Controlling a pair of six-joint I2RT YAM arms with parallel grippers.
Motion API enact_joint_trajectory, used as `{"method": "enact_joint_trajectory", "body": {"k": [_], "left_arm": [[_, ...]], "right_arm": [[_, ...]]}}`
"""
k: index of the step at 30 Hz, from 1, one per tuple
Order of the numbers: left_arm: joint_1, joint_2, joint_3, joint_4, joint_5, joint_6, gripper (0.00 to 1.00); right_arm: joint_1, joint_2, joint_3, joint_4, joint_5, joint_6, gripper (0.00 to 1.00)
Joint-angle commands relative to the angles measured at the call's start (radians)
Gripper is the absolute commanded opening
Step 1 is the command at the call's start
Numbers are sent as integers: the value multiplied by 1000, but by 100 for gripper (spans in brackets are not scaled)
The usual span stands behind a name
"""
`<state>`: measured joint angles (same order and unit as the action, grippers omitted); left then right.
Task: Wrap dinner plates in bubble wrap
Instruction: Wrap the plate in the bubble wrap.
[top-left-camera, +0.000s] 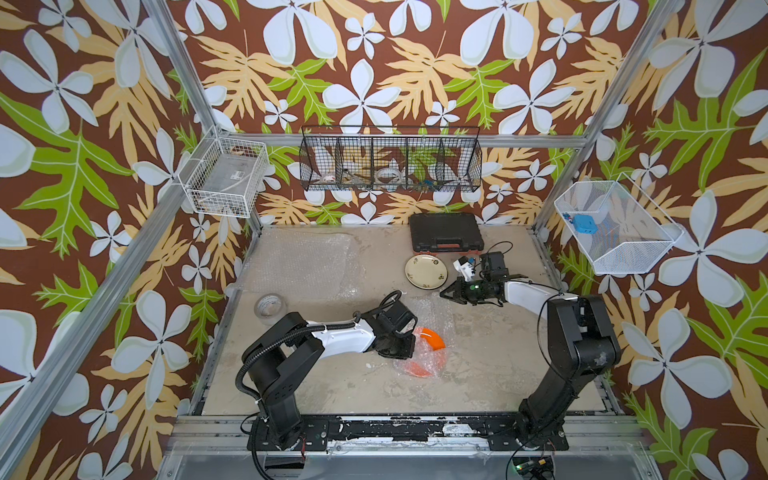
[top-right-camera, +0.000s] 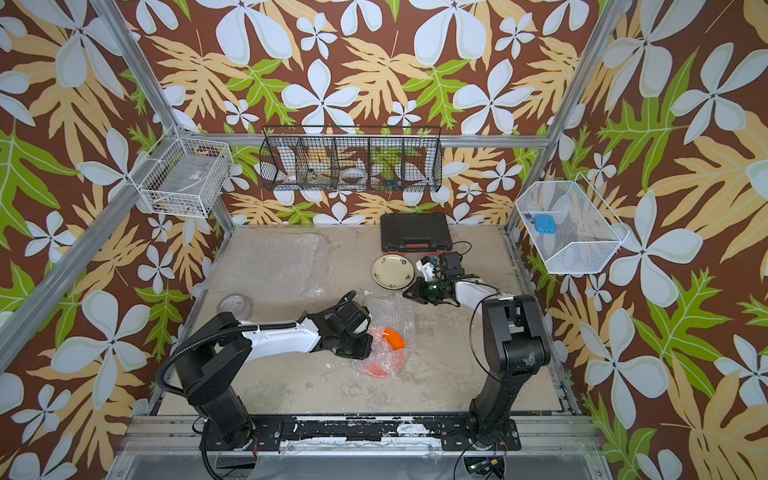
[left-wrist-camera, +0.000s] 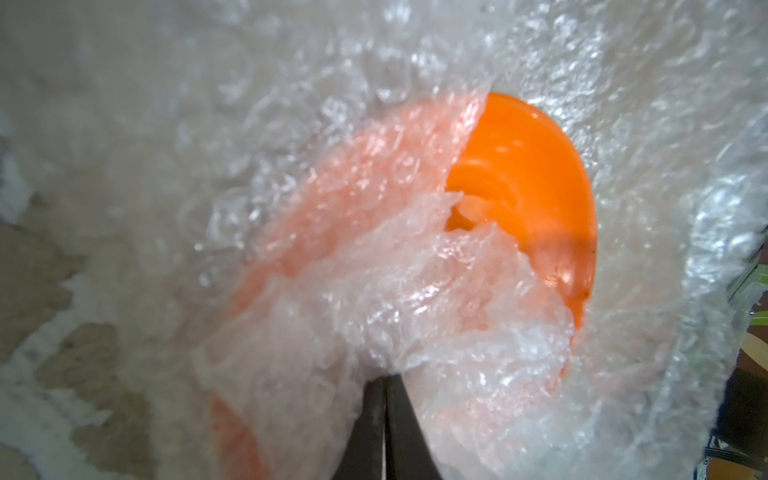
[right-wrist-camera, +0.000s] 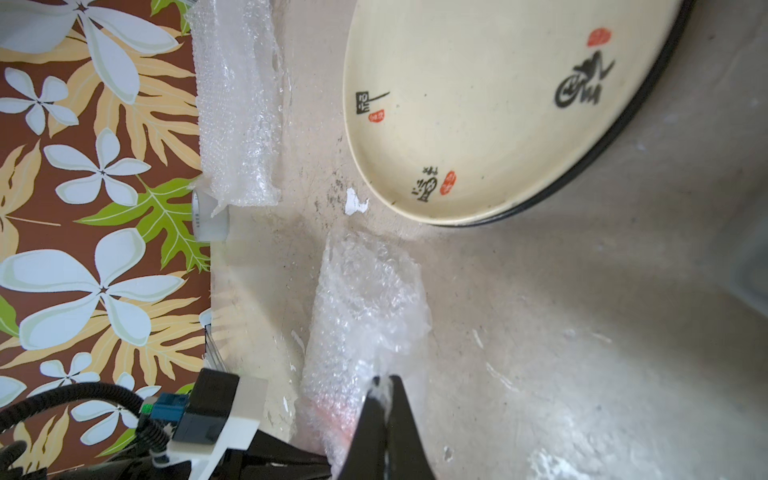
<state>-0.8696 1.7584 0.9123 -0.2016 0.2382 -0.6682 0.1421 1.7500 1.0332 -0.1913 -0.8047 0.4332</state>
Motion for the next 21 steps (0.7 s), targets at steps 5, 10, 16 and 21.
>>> {"method": "enact_joint_trajectory", "body": {"k": [5,10,16,21], "left_arm": [[2,38,-30,-138,-114,-1,8],[3,42,-34,-127,-110,-4,8],[6,44,-38,-121,-113,-17,8],[8,42,-49,-114,-113,-31,7]], "right_arm": [[74,-197,-121,-21,-10,72,0],[184,-381,-251,-12,3,168,0],[361,-575,-436,58,48,345,0],[482,-605,-575,204,58,473,0]]}}
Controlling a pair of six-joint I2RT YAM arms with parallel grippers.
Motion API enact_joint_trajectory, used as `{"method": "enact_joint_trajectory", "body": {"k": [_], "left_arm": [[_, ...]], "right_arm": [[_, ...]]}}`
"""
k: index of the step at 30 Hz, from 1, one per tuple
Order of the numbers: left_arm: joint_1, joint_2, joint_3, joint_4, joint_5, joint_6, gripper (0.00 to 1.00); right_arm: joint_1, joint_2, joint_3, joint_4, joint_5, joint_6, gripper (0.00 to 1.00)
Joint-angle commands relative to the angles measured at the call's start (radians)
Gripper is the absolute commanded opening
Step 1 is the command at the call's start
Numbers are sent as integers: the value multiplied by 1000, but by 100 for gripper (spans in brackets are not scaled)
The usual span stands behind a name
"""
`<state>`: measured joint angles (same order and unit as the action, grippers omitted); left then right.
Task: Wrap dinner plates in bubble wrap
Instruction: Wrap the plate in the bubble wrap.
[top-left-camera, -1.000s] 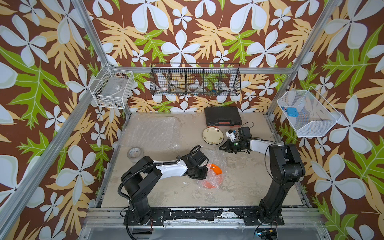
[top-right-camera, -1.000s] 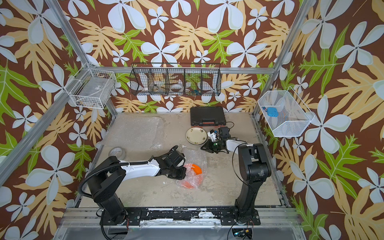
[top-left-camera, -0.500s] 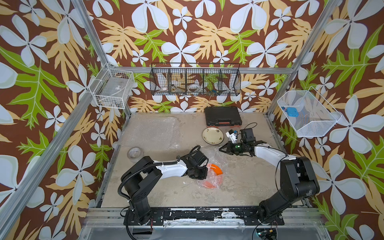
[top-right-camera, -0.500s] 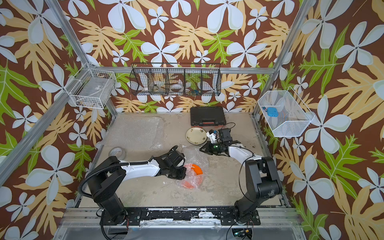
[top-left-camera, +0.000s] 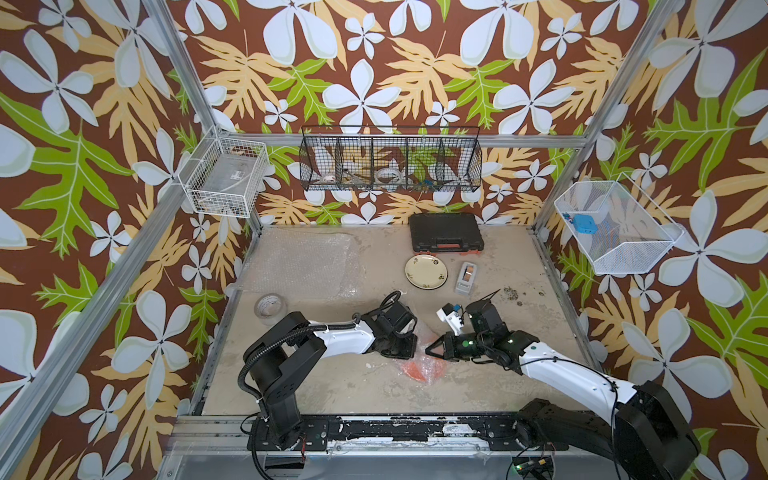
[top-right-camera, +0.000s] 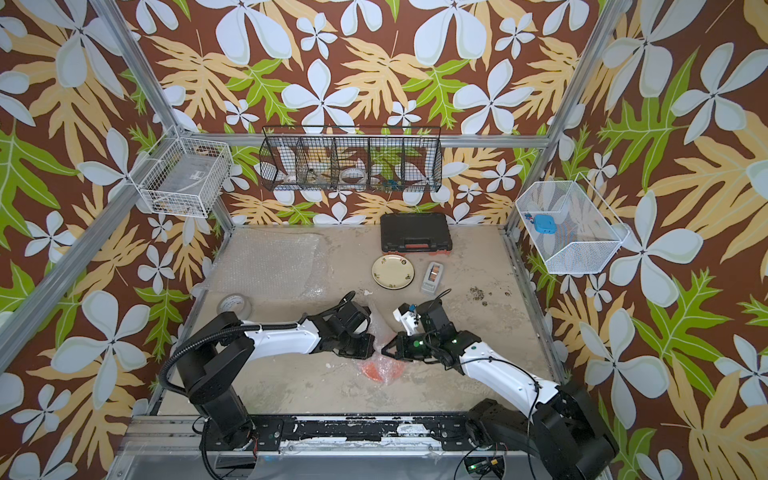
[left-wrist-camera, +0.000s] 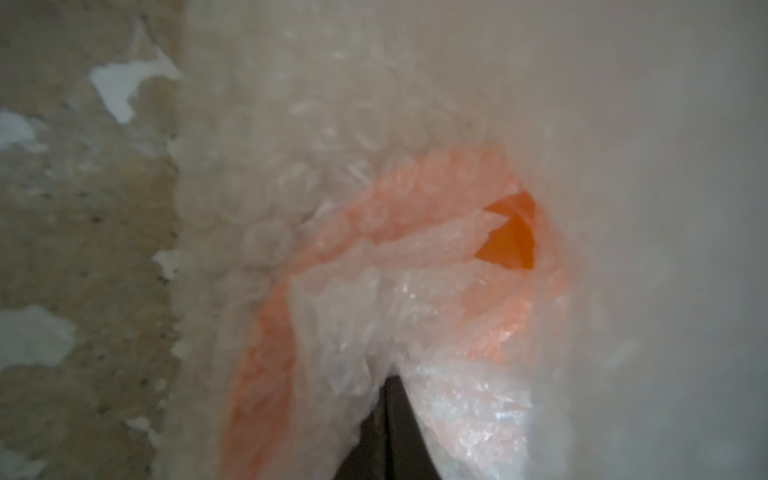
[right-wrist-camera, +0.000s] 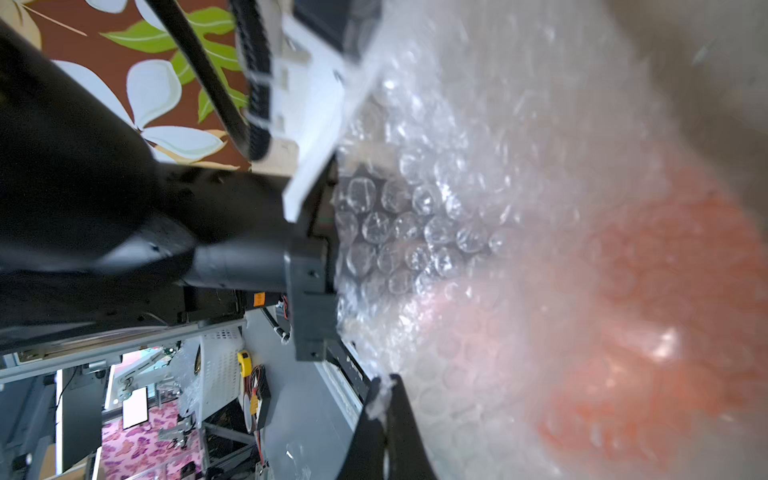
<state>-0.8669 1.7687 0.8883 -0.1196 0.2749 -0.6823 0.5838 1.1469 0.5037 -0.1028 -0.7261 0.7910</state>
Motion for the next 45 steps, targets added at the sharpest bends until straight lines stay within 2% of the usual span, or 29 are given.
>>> {"method": "enact_joint_trajectory", "body": {"k": [1,6,9,13,16,21,23,26,29,32,39,40,42,43,45], "left_arm": [[5,31,-26,-195,-151,-20,7],[5,28,-40,-182,-149,-39,7],[6,31,-46,-172,-143,-50,7],[6,13,-45,-172,-148,-57,7],[6,-67,-5,-222,-170,-64,8],[5,-240,138,-379,-213,-69,10],[1,-272,164,-405,-192,-76,10],[-27,-301,154,-338,-121,-122,10],[-61,-253,126,-222,-32,-158,9],[-86,-182,109,-184,-24,-153,9],[-83,-46,-48,-90,-50,-148,9],[-84,-33,-57,-87,-52,-146,9],[-81,-19,-79,-77,-57,-147,9],[-80,-18,-88,-70,-57,-149,9],[-80,-15,-98,-60,-53,-151,9]], "right_arm": [[54,6,-62,139,-20,129,0],[110,83,-119,262,-33,160,0],[112,178,-139,333,-59,155,0],[112,257,-137,274,9,124,0],[113,288,-144,278,36,132,0],[112,305,-157,296,53,140,0],[113,312,-155,297,51,136,0],[112,319,-149,289,51,126,0],[112,326,-144,287,51,120,0],[112,329,-132,273,53,115,0],[111,252,-104,155,91,87,0],[112,229,-98,127,101,83,2],[112,137,-68,13,131,69,24],[113,97,-56,-24,132,69,31],[108,30,-28,-76,168,76,37]]}}
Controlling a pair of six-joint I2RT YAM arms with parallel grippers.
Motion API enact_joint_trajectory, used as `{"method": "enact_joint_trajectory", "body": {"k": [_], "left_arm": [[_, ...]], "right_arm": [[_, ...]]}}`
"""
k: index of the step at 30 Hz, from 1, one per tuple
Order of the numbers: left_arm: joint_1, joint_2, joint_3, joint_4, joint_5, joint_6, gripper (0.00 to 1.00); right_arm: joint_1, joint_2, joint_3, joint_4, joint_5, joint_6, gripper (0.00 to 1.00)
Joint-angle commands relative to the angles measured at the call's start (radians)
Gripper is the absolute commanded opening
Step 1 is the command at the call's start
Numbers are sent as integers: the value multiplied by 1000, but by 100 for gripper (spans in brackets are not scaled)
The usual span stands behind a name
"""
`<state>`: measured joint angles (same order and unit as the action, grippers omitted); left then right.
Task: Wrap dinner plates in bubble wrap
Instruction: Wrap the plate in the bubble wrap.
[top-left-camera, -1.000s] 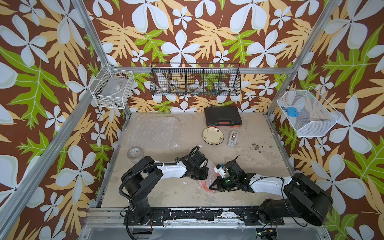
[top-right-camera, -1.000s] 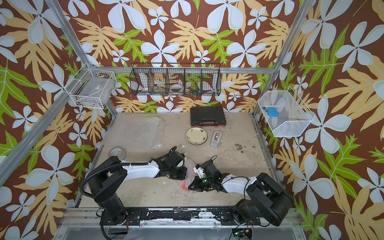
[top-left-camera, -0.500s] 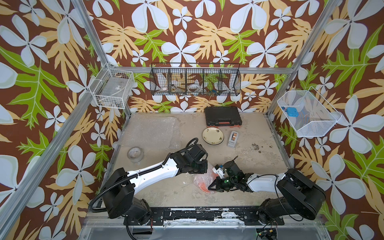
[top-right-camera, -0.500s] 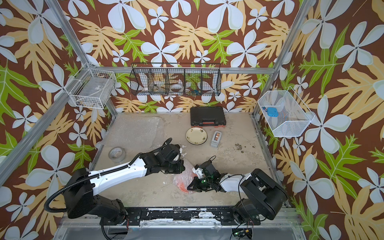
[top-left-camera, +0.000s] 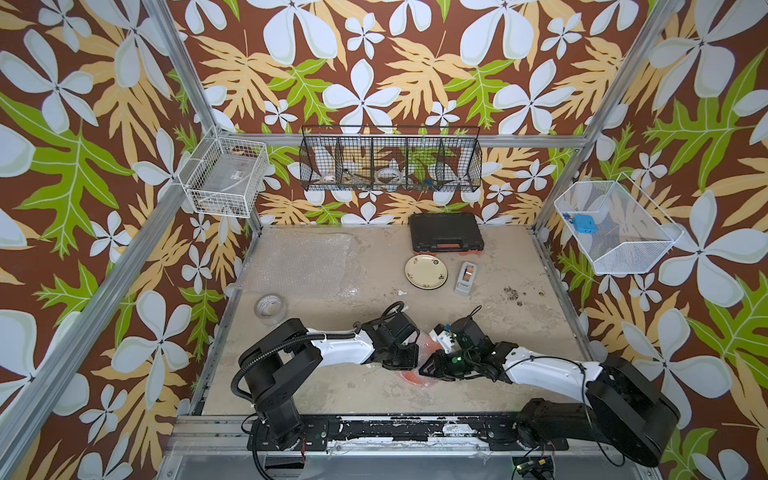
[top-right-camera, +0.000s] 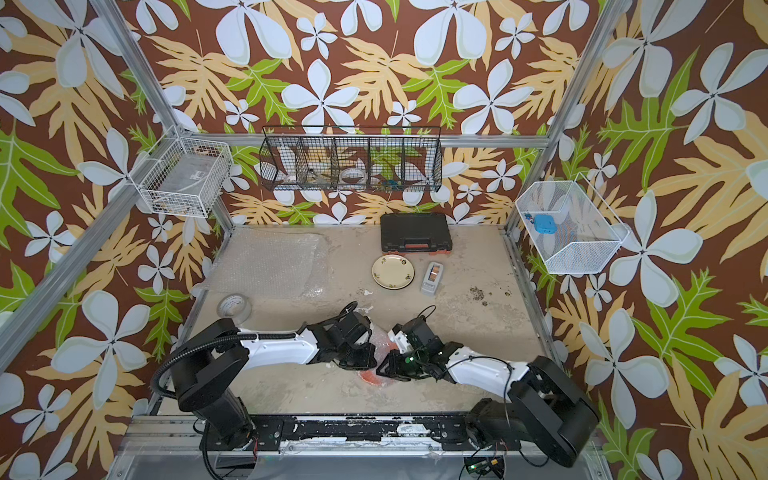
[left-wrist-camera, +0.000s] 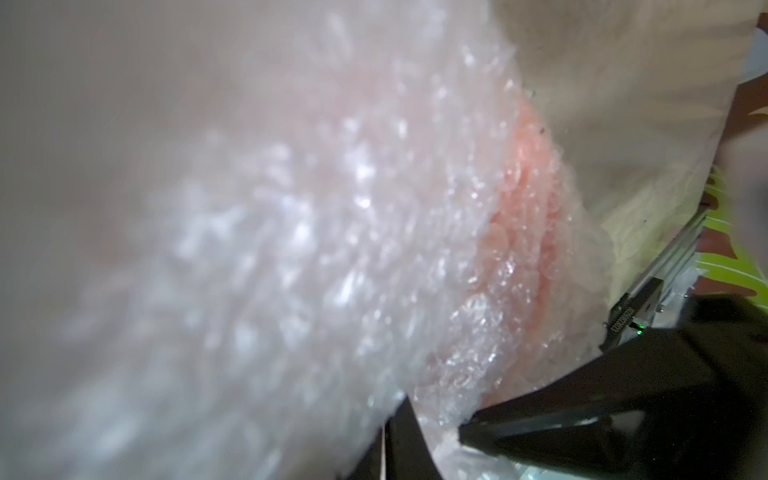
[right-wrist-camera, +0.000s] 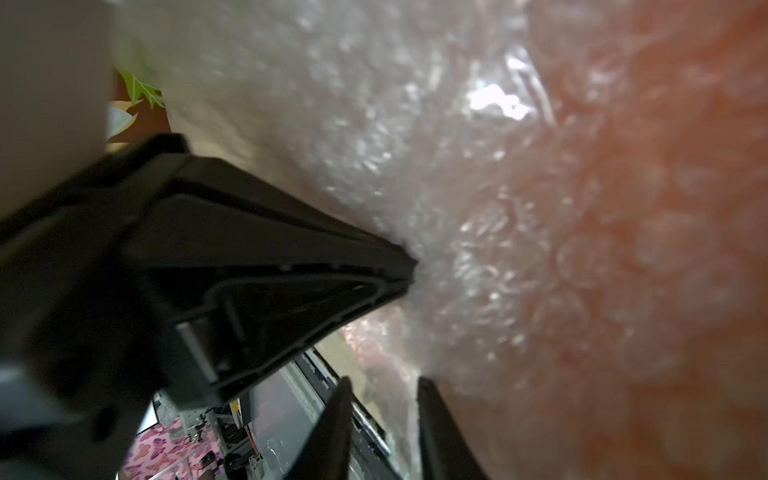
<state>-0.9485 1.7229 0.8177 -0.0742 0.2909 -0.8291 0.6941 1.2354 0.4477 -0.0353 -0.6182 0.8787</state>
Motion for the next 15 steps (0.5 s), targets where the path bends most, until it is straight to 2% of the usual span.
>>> {"method": "enact_joint_trajectory", "body": {"k": [1,3,7,11,15], "left_arm": [[1,33,-28,-105,-71,-4,8],[1,37,-31,-101,-68,-5,9],[1,32,-34,-101,-69,-6,8],[2,17,-44,-112,-85,-5,8],[1,-13,-36,-132,-99,-7,8]], "right_arm": [[-6,-75,37,-147,56,-9,38],[-22,-71,63,-141,36,-9,36],[-67,10,72,-90,-3,-26,22],[-79,101,42,-5,-58,-37,16],[-80,165,-20,26,-32,-65,9]]}}
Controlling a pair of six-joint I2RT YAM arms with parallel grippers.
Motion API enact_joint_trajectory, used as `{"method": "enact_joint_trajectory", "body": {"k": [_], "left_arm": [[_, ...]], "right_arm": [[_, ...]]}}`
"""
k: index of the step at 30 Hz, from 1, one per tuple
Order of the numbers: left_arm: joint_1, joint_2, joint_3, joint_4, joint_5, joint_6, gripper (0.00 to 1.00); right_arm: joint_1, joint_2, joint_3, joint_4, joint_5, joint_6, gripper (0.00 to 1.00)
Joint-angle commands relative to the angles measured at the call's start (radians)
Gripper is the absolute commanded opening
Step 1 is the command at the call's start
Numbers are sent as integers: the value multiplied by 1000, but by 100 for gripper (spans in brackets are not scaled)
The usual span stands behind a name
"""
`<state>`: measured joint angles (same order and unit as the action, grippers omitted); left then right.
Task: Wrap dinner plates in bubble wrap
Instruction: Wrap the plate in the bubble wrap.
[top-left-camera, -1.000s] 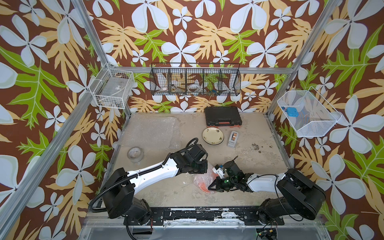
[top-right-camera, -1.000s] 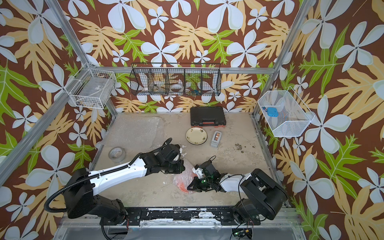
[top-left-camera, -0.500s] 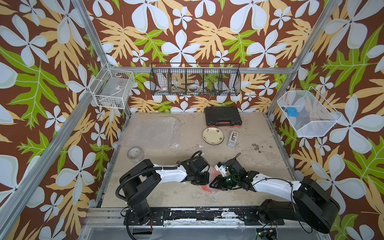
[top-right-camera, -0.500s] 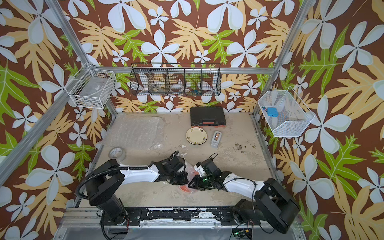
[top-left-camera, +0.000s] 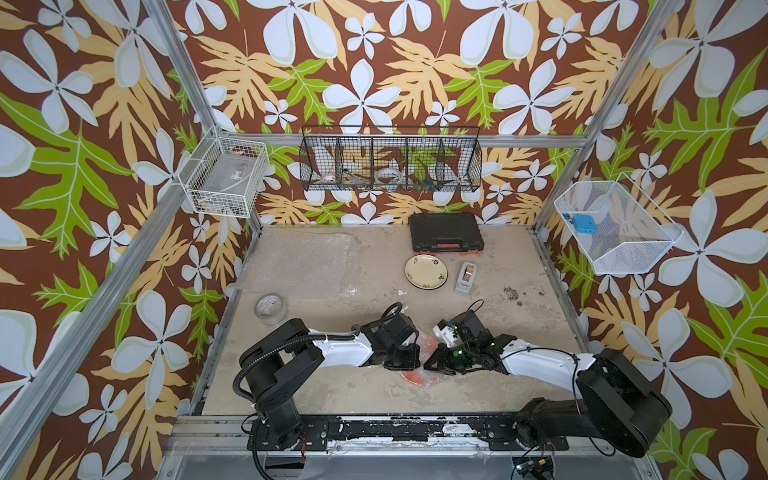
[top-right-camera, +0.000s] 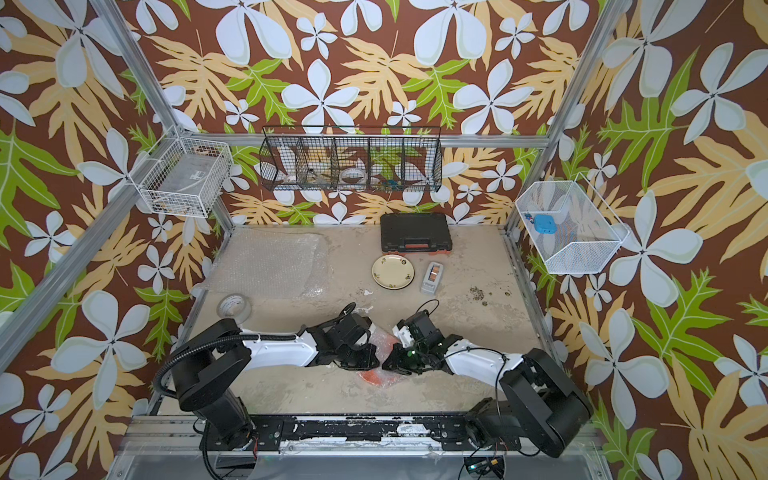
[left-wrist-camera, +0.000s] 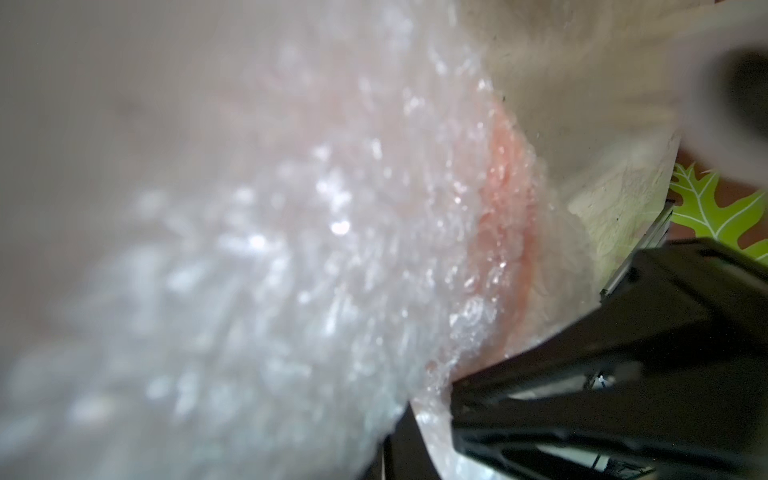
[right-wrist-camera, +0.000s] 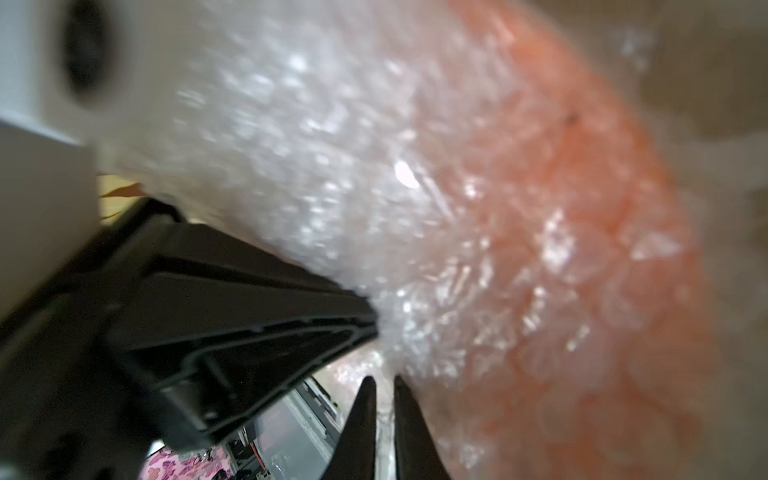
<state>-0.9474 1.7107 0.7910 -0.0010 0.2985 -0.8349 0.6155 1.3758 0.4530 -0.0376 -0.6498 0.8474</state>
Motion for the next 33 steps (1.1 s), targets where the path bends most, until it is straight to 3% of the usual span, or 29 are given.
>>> {"method": "enact_joint_trajectory", "body": {"k": [1,7,11,14,17,20,24,28,31,33], "left_arm": [[0,-14,-2,-213,-111,-3,8],[36,-133,124,-330,-192,52,15],[125,-215,182,-357,-210,110,28],[208,-231,202,-333,-151,171,41],[280,-206,196,-265,-3,223,55],[319,-153,212,-260,48,254,62],[329,-79,245,-303,37,291,64],[330,-37,212,-300,133,308,63],[331,-51,145,-259,158,291,53],[331,-56,119,-245,165,285,36]], "right_arm": [[0,39,-32,37,1,-41,8],[0,101,-59,53,32,-70,3],[-1,101,-54,43,32,-85,2],[0,103,-42,31,32,-95,2],[0,99,-38,22,29,-97,2],[-1,89,-33,12,33,-97,2],[0,82,-36,18,32,-86,2],[0,80,-39,18,32,-85,2],[-1,75,-39,16,32,-81,2],[-1,75,-39,19,32,-77,2]]}}
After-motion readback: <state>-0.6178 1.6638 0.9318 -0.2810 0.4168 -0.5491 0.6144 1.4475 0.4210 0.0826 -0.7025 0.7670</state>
